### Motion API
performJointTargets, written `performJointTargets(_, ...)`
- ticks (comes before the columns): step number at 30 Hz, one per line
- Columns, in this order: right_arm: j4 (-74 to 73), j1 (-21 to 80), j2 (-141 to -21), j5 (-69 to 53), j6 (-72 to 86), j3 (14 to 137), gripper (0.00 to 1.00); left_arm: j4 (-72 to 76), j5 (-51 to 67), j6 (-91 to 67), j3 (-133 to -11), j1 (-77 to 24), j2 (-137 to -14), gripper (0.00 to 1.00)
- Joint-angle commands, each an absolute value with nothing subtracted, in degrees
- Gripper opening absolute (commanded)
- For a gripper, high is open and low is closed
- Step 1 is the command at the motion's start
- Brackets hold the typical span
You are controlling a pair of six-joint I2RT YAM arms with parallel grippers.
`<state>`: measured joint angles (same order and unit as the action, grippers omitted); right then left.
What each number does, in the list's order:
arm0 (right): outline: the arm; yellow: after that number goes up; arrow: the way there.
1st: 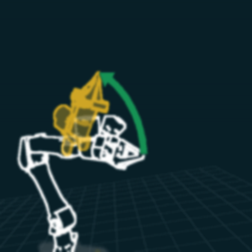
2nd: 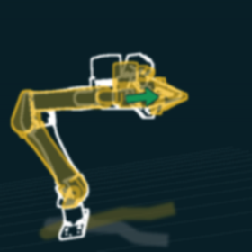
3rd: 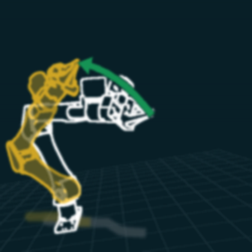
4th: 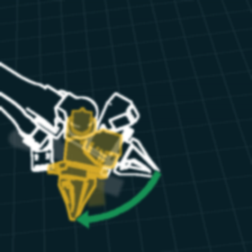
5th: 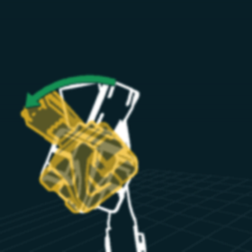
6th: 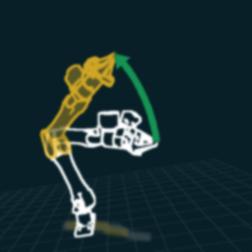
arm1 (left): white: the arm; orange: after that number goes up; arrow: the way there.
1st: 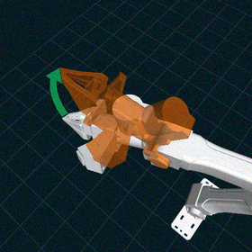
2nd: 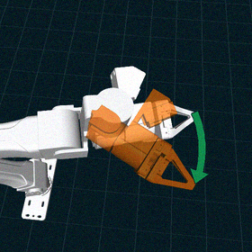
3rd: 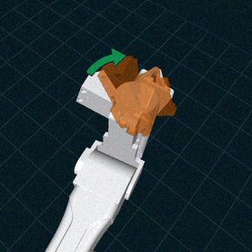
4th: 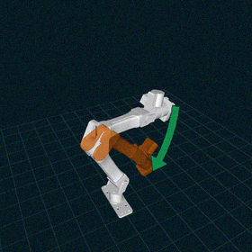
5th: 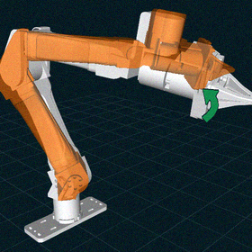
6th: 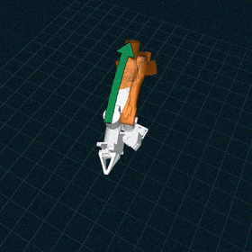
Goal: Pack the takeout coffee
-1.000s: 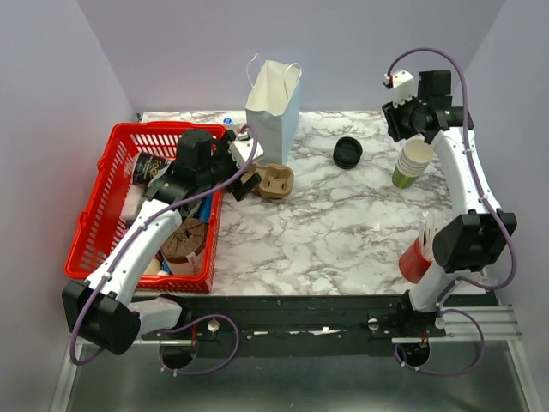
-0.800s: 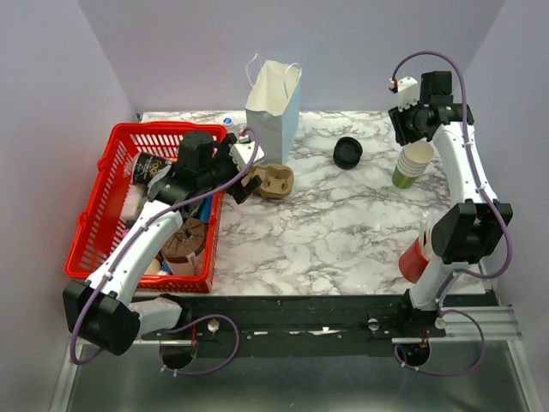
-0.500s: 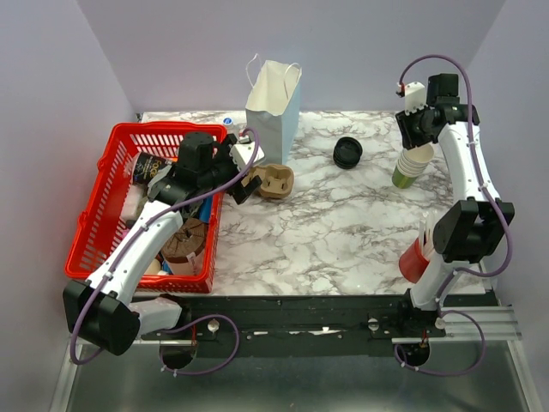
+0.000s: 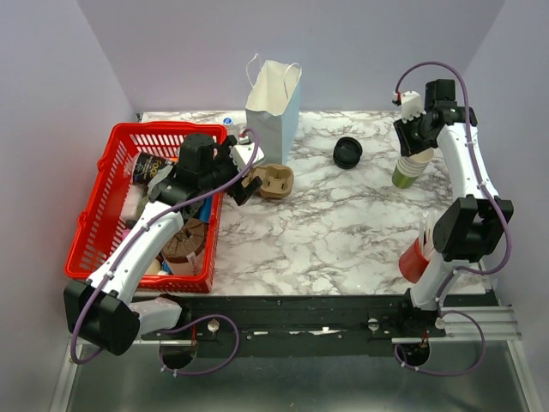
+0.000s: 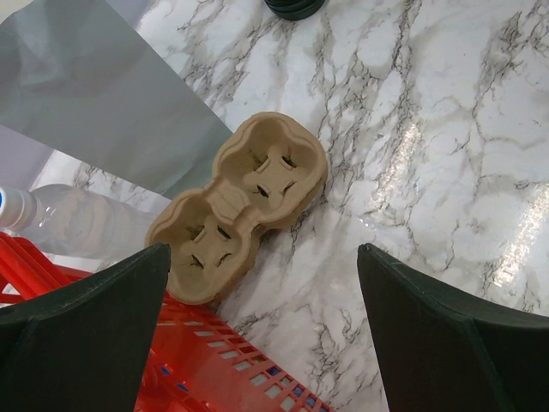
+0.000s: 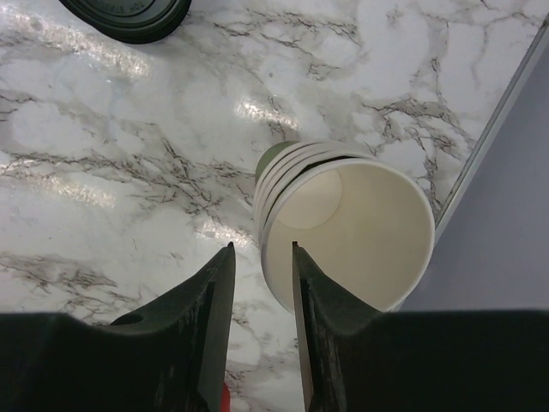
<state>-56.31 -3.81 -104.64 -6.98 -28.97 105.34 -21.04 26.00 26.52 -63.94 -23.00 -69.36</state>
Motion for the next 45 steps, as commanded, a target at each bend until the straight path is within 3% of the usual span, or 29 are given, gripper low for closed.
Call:
performJointTargets(1, -57.8, -4.2, -106.2, -7.8, -29.9, 104.6, 0.4, -19.6, 26.7, 26.4, -63.5, -23.4, -68.5, 0.98)
performJointTargets(20, -57.8, -4.1, -107.2, -6.5, -30.6, 104.7, 0.25, -19.2, 26.5, 26.4, -63.0, -23.5, -68.5, 0.98)
performJointTargets(30, -57.6, -4.6, -105.2, -4.7, -31.9, 103.7, 0.01, -18.6, 26.8, 26.1, -62.6, -23.6, -68.6, 0.99)
performJointTargets(45, -56.6, -7.1, -98.9, -1.1, -33.0, 103.6, 0.01, -16.7, 27.1, 25.3, -61.4, -24.2, -68.5, 0.99)
